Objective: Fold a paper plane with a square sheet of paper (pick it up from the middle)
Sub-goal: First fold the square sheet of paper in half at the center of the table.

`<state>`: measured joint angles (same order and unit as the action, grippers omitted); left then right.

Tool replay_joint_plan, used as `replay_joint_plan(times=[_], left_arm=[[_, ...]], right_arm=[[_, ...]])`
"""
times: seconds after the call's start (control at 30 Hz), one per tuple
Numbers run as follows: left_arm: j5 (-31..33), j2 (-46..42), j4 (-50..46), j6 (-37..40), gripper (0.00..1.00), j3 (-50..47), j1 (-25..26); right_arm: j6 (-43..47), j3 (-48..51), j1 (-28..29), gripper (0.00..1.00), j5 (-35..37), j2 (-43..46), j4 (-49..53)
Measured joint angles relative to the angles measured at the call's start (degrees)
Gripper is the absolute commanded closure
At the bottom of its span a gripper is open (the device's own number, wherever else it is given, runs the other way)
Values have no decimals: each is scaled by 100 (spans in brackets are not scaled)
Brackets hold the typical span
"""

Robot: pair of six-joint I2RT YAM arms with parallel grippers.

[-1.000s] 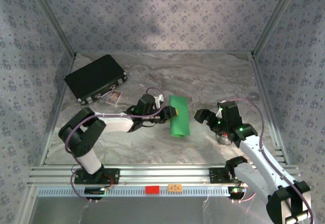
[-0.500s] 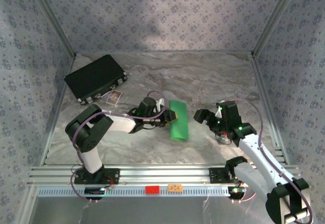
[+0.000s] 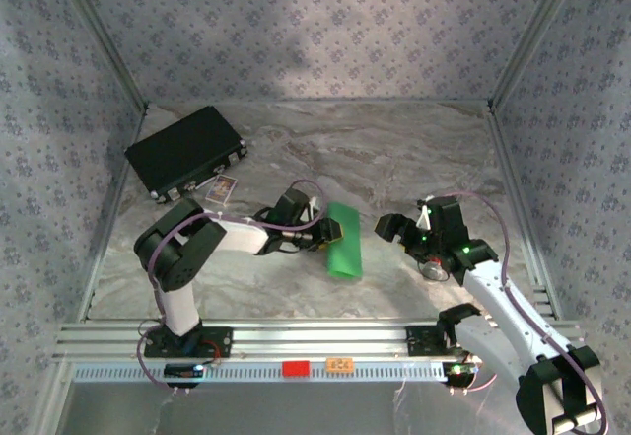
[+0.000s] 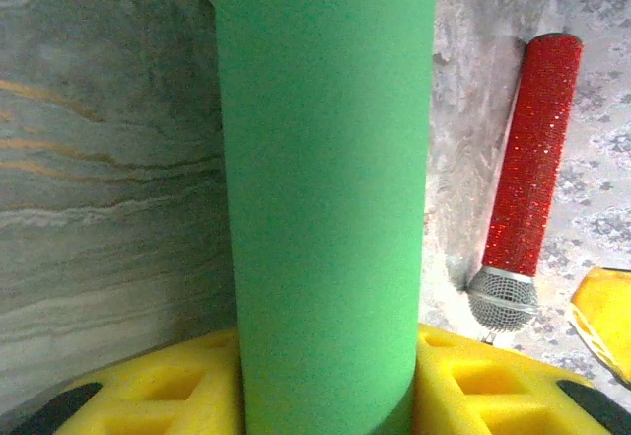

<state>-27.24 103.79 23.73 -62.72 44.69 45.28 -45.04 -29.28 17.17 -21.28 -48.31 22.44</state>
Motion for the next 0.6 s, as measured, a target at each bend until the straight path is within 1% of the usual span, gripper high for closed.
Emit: replay_joint_plan(times=[0.23,0.37,0.5,0.6], left_arm=[[133,-20,-699,457,44,297,20],[378,-149,-1145,741,39,398,22],[706,-304,-1650,1016,37,470,20],[907,-400,-1961,1196,37,511,20]], right_arm=[[-63,68,79,9,9,-13,-37],[-83,92,116,9,46,-13,-48],[-98,96,140,9,48,-70,-57],[-111,98,164,9,66,-122,-101]])
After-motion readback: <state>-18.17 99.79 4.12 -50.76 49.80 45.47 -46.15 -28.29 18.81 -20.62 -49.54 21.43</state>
